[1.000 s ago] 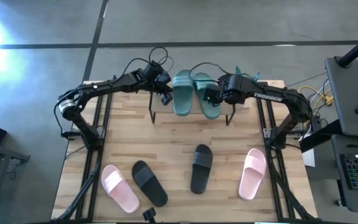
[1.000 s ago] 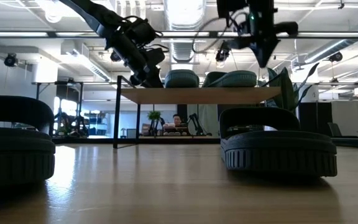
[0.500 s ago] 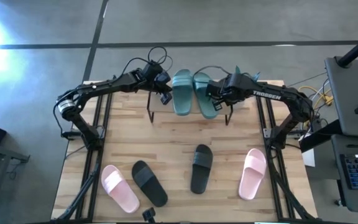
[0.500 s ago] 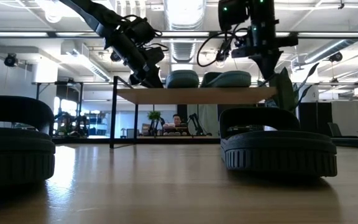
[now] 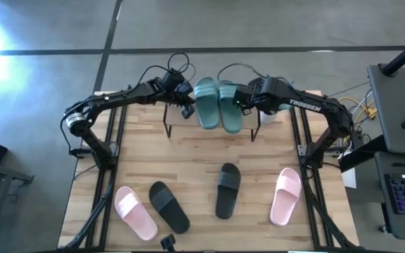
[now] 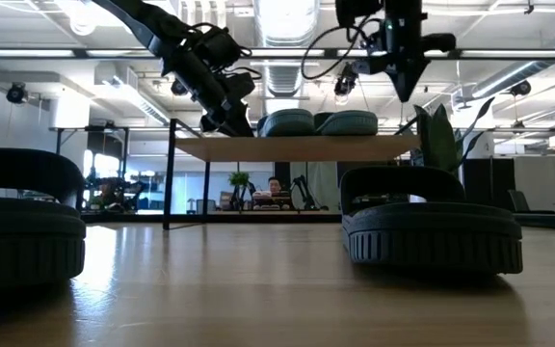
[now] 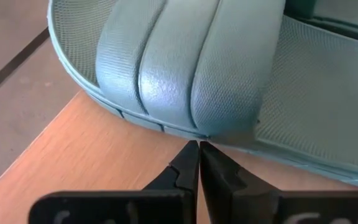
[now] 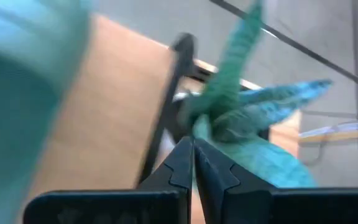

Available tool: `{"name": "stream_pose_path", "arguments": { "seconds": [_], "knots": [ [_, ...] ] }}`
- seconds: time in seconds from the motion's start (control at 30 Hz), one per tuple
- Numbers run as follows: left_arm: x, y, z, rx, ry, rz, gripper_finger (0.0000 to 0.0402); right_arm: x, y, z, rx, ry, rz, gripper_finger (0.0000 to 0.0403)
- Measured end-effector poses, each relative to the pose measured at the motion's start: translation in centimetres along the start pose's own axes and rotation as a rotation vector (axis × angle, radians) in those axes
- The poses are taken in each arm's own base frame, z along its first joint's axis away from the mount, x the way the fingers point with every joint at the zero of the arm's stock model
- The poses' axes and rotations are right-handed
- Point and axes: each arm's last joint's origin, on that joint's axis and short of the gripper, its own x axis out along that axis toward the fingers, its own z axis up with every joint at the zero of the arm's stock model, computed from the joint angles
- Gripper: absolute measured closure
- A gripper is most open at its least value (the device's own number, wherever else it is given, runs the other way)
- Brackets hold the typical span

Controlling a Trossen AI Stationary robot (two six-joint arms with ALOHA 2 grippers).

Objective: Pick and place slides into the shelf
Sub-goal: Adjust the green slides on the shelf

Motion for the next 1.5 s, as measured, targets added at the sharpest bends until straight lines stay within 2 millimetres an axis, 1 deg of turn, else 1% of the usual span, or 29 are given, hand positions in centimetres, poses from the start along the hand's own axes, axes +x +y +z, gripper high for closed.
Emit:
{"name": "stream_pose_path", "arguments": {
  "seconds": [0.1,0.2,0.3,0.47,0.73,0.97,1.07,1.2,1.33,1.5],
  "knots": [
    [0.0,0.0,0.0,-0.001,0.001,0.001,0.0401,0.2,0.7,0.3,-0.042,0.042,0.12,0.0394],
    [-0.1,0.0,-0.1,-0.003,0.014,0.001,0.0401,1.4,1.5,0.3,-0.055,0.082,0.206,0.0394],
    [-0.5,0.0,-0.3,0.0,0.047,0.0,0.0401,2.4,2.1,-0.1,-0.067,0.111,0.2,0.0394],
    [-1.7,-0.1,-0.2,0.041,0.061,0.022,0.0401,3.4,2.9,-0.6,-0.103,0.17,0.23,0.0394],
    [-2.1,0.3,-0.5,0.03,0.089,0.038,0.0402,3.8,4.6,0.0,-0.075,0.127,0.4,0.0394],
    [-2.1,0.5,-0.6,0.027,0.094,0.042,0.0402,3.7,4.8,0.2,-0.081,0.13,0.451,0.0394],
    [-2.1,0.8,-0.5,0.038,0.084,0.069,0.0402,3.6,4.9,0.1,-0.086,0.132,0.458,0.0394],
    [-2.3,1.8,-0.2,0.043,0.048,0.146,0.0402,3.5,4.9,0.0,-0.089,0.134,0.458,0.0394],
    [-2.5,3.5,0.3,0.016,-0.018,0.191,0.0402,3.5,4.9,0.0,-0.094,0.136,0.456,0.0394],
    [-2.3,5.9,0.9,-0.019,-0.076,0.149,0.0402,3.6,4.8,-0.2,-0.102,0.147,0.446,0.0394]
  ]
}}
